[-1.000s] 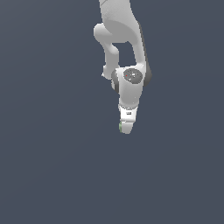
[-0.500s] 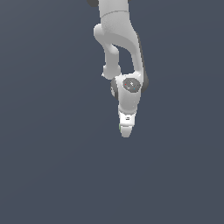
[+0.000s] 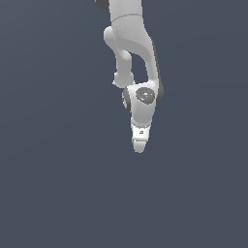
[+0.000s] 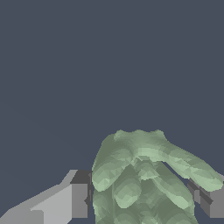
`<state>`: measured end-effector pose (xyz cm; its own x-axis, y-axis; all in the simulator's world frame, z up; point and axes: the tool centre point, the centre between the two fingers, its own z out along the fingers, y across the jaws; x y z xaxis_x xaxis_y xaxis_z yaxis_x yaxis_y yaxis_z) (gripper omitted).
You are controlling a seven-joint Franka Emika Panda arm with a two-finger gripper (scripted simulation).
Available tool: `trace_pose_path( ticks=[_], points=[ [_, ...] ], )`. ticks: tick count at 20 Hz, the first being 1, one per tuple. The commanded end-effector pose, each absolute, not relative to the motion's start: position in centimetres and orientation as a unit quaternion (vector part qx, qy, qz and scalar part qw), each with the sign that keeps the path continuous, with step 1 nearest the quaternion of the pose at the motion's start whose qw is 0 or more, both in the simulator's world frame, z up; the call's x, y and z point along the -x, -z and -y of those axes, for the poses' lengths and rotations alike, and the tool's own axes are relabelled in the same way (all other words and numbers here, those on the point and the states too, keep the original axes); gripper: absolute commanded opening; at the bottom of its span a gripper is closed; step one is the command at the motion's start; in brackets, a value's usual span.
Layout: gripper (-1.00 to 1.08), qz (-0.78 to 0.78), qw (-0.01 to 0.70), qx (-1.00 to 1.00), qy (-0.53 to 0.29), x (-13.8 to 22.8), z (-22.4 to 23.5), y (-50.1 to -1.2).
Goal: Pick up the object and move it to a goal position.
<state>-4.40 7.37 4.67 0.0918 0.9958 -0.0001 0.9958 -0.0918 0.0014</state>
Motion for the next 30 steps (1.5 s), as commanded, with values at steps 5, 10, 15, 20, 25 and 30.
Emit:
trace_pose_path(
  ticks=[5,10,15,20,25,30],
  points=[
    [-1.0,-0.674,0.001,-0.739,0.0,4.4,-7.3,-4.7],
    [-1.0,-0.674,0.001,-0.739,0.0,4.1,-6.6,-5.8],
    [-1.0,-0.674,0.0,-0.739,-0.001,3.3,-4.8,-8.3],
    [-1.0,-0.674,0.0,-0.738,-0.001,2.2,-2.1,-12.2],
    [-1.0,-0.675,-0.001,-0.738,-0.001,0.9,1.2,-16.8],
    [-1.0,-0.675,-0.001,-0.738,-0.002,-0.6,4.6,-21.7]
  ],
)
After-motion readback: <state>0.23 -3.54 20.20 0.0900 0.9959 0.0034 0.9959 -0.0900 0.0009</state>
